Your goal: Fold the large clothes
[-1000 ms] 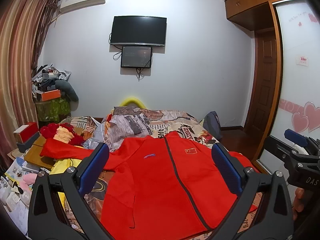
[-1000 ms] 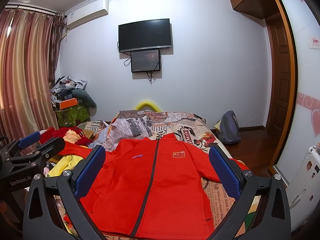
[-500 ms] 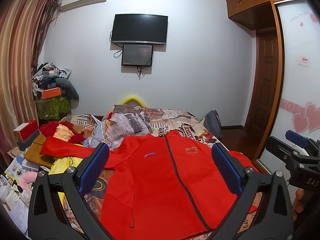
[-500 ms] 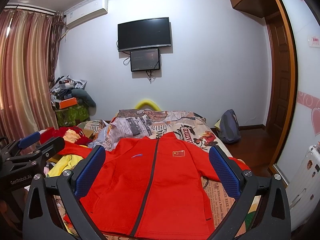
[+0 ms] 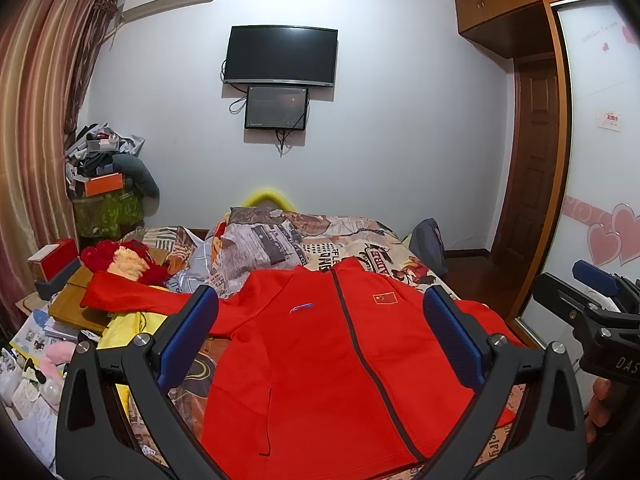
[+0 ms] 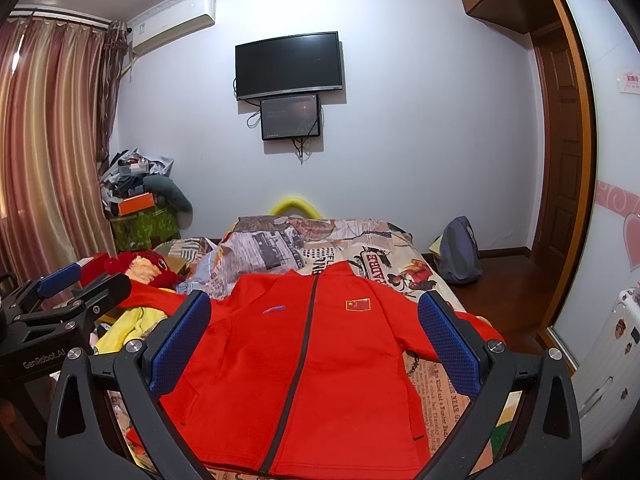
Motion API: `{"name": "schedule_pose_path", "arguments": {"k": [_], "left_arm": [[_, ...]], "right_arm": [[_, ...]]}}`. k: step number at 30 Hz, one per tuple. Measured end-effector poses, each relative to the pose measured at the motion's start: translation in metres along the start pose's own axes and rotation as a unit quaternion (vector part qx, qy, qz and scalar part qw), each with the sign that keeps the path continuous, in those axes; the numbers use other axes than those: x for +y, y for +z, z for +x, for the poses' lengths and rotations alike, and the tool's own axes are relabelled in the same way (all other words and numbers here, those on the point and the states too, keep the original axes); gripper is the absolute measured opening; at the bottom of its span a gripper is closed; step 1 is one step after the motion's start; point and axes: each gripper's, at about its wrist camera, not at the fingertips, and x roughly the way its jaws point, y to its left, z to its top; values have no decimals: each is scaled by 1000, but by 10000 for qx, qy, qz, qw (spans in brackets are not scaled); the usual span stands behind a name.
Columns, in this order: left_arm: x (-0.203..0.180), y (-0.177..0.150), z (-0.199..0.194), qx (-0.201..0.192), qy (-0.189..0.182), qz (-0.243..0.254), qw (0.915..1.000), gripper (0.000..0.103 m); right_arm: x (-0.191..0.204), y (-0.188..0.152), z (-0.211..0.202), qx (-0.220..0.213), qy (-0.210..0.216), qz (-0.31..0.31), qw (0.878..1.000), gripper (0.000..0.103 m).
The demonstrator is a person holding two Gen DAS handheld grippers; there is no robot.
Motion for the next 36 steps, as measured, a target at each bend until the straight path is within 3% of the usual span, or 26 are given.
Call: {"name": "schedule_pose_path", "arguments": {"k": [25, 36], "left_arm": [[10, -4, 6, 86, 115, -60, 9999, 103], [26, -6, 42, 304, 301, -114, 9990, 103]], "right_arm": [[7, -16, 8, 98, 4, -18, 10000, 103], [2, -13, 35, 425, -36, 6, 9991, 103]]}}
